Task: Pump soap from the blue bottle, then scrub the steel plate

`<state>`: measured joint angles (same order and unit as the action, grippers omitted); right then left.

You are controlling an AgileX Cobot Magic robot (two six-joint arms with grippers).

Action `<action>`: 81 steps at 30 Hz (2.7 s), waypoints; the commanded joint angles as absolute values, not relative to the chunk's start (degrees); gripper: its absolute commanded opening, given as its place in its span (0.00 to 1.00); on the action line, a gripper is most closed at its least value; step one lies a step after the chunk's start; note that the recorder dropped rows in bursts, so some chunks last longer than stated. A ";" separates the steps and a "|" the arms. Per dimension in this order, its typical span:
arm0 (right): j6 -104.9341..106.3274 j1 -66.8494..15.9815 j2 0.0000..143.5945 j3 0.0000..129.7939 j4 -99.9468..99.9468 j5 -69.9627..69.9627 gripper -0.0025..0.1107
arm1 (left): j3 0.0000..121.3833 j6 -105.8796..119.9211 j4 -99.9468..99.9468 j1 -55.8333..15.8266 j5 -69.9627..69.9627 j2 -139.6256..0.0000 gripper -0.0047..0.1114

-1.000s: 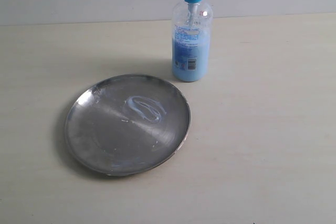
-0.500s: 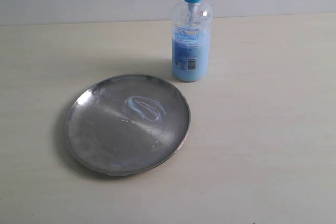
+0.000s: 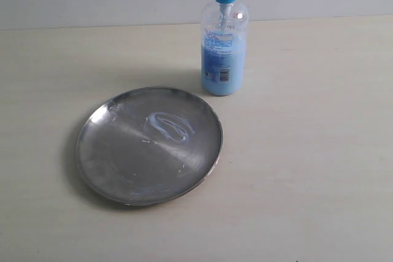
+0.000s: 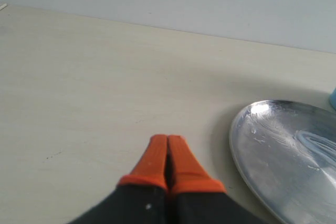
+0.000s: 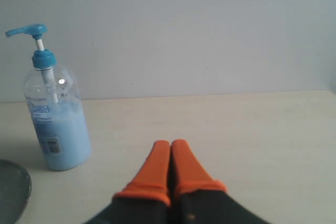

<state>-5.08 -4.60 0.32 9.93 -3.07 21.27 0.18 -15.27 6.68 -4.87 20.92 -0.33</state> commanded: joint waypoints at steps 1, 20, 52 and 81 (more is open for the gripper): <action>-5.62 -4.24 0.00 9.40 -4.03 19.93 0.02 | 0.00 -15.14 6.86 -4.74 20.61 0.00 0.04; -5.62 -4.24 0.00 0.00 -5.20 17.40 0.02 | 0.00 -15.14 6.86 -4.74 20.61 0.00 0.04; -5.79 -4.24 0.00 0.00 -4.45 16.74 0.02 | 0.00 -15.14 6.86 -4.74 20.61 0.00 0.04; -5.79 -4.24 0.00 0.00 -4.45 16.74 0.02 | 0.00 -15.14 6.86 -4.74 20.61 0.00 0.04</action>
